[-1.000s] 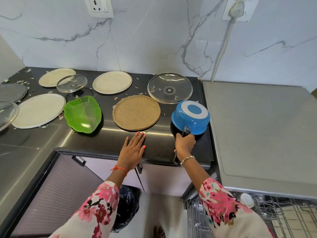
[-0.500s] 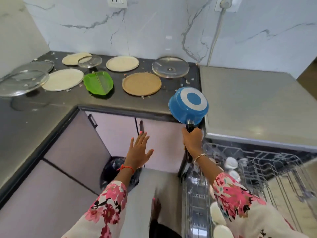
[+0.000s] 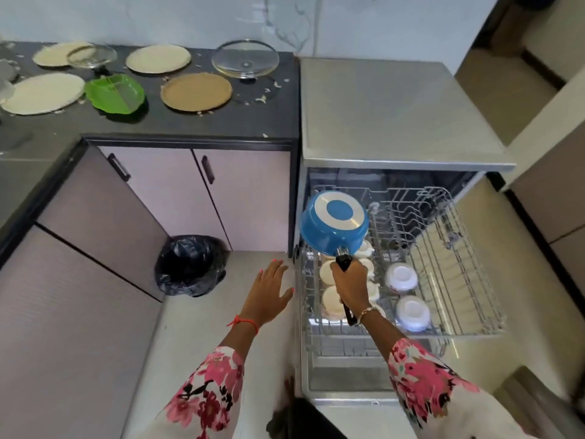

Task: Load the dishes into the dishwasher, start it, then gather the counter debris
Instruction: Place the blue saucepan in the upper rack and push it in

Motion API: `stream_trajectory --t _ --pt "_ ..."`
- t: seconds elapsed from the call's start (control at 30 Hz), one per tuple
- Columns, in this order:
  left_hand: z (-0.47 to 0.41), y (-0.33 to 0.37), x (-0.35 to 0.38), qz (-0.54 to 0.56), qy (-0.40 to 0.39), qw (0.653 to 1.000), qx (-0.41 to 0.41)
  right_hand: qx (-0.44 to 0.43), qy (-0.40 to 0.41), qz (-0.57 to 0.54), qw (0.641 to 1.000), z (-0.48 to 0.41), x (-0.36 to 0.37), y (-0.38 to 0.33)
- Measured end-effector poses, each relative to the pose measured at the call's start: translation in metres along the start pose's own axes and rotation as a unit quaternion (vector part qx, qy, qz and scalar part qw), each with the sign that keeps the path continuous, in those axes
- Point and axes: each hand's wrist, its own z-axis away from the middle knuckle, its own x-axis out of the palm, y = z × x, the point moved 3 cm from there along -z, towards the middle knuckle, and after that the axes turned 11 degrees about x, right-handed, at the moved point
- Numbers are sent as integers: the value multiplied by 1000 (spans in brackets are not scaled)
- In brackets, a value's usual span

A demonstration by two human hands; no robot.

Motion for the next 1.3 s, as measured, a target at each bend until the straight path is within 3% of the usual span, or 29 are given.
stream_trajectory --t 0.4,0.6,0.73,0.93,1.17,1.3 --pt "-25 102 84 45 -53 996 63 58 68 39 995 -38 -133 104" --pt "-63 148 148 63 -85 994 36 63 47 32 996 -102 -197 131" --pt "-73 173 193 55 -132 987 69 57 35 37 997 -159 -226 151" --pt "-59 183 242 54 -214 975 28 62 5 15 998 -231 -234 164" --pt "-69 179 265 -6 -146 985 93 67 0 6 998 -300 -201 172" --pt "-82 174 277 -2 -157 981 114 62 -11 0 998 -329 -181 171"
